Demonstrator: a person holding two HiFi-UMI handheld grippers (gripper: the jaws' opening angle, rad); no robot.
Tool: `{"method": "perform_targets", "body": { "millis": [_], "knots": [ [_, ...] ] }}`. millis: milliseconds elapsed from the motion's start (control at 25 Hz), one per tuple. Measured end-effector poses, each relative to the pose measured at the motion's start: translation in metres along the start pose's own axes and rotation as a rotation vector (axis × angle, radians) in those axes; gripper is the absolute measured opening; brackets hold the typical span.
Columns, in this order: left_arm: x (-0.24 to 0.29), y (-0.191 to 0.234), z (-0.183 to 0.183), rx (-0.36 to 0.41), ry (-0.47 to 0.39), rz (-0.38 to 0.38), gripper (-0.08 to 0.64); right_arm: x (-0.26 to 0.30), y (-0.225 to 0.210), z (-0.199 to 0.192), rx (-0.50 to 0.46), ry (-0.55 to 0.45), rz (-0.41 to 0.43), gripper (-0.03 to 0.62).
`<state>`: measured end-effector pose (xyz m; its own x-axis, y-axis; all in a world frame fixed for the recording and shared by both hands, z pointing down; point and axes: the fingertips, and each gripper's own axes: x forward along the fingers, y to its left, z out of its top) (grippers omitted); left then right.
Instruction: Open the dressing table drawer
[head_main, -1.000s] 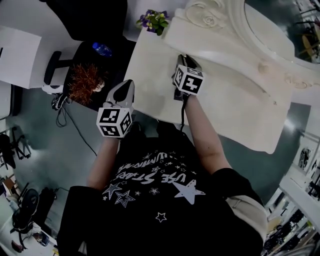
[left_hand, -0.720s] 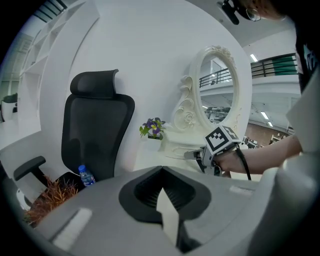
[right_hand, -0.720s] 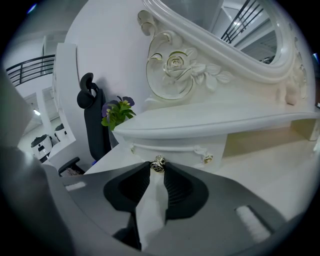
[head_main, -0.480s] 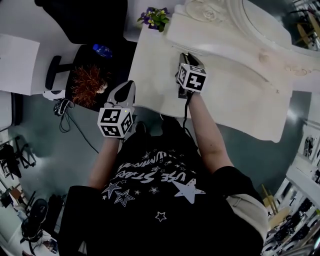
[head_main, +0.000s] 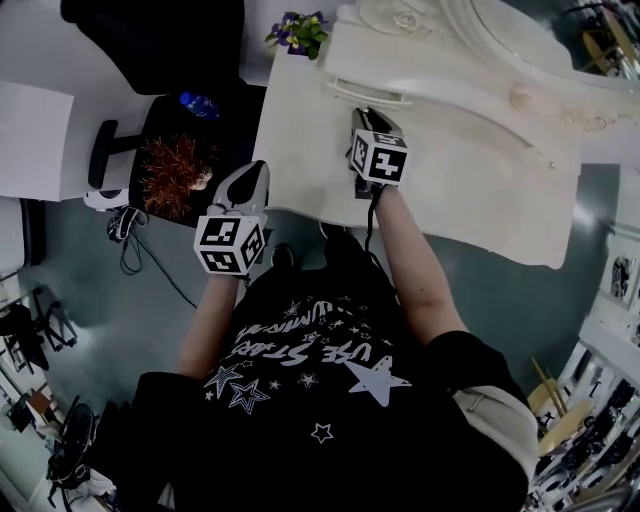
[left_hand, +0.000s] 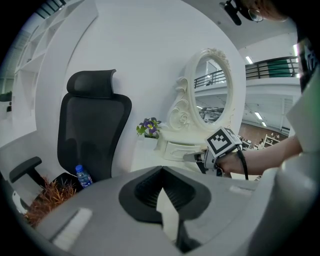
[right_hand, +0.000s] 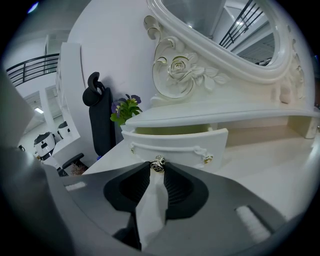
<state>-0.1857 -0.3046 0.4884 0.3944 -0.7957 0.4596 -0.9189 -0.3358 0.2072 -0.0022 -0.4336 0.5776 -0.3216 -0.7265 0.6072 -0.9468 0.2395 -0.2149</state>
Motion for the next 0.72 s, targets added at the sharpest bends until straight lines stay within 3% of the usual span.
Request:
{"method": "perform_targets", "body": {
  "millis": [720],
  "knots": [
    [-0.014, -0.006, -0.008, 0.009, -0.001, -0.031, 0.002, -0.021, 0.008, -0.021, -0.006, 0.015, 0.019, 0.118]
  ]
}}
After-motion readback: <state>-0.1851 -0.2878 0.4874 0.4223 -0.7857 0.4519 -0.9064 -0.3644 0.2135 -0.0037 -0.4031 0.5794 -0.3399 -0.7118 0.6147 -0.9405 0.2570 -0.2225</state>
